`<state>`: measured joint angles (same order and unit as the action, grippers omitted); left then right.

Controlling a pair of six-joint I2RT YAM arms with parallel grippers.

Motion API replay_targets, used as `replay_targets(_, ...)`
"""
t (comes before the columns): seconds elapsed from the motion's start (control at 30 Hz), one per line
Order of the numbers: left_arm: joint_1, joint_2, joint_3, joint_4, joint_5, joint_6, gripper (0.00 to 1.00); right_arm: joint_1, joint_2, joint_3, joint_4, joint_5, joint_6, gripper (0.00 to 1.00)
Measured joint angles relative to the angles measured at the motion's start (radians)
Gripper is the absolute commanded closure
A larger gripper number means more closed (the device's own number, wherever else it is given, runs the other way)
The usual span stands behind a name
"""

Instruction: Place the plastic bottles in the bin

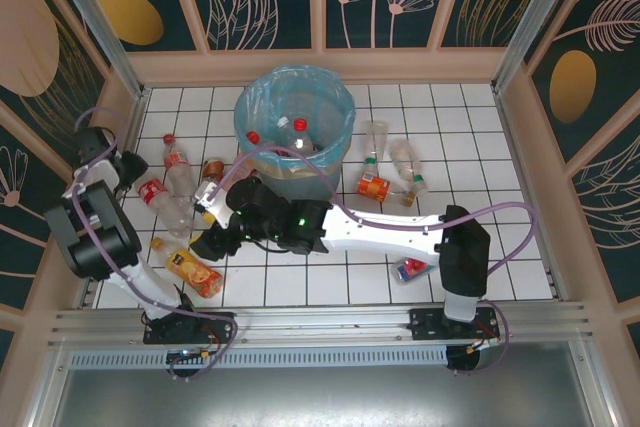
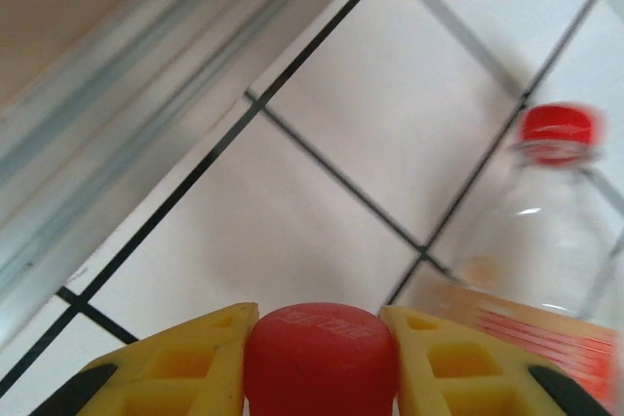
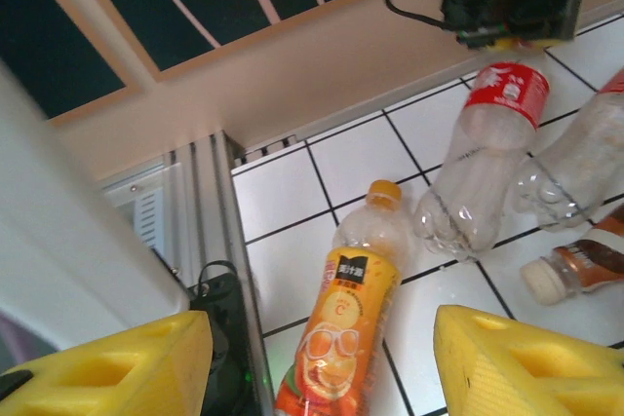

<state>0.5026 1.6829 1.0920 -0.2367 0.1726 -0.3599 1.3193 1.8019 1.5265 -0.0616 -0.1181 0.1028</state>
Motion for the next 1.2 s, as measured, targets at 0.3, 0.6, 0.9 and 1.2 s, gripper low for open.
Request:
replay_targets(0.3, -0.013, -0.316, -0.008, 0.031, -0.001, -0.035, 1.00, 0.001, -0.145, -0.066, 0.060, 0.171, -0.069, 0.38)
replay_targets(0.6, -0.143, -0.501, 0.145, -0.037, -0.031, -0.050, 1.00, -0.026, -0.342, -0.137, 0.163, 0.343, -0.170, 0.38)
replay_targets(0.9, -0.315, -0.574, 0.515, 0.034, -0.009, -0.095, 1.00, -0.110, -0.541, -0.274, 0.242, 0.459, -0.202, 0.38)
replay_targets(1.2, -0.710, -0.393, 0.720, 0.154, -0.024, -0.092, 1.00, -0.129, -0.650, -0.335, 0.268, 0.521, -0.202, 0.38)
